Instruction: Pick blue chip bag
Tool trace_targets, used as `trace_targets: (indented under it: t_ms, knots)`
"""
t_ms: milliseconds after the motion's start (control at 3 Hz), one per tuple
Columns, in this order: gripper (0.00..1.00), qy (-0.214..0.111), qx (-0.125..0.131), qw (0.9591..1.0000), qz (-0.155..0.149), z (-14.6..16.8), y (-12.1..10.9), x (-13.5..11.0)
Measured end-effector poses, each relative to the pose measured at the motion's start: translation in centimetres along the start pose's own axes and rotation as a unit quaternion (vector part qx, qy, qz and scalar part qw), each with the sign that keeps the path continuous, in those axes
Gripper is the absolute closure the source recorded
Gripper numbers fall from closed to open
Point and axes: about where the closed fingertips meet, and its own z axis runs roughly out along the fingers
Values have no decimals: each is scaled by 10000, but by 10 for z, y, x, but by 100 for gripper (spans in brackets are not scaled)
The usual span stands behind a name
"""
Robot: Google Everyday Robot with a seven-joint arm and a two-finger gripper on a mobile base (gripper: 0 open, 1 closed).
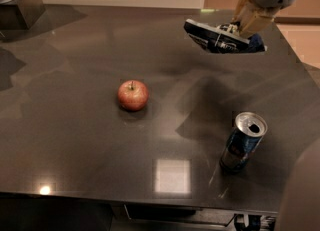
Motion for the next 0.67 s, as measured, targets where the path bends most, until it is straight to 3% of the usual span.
trace_targets:
  t_ms: [333,667]
  knots:
    - [100,-205,88,9997,-47,-13,5,-14]
    - [100,-220,276,9994,-52,-11,-6,-15]
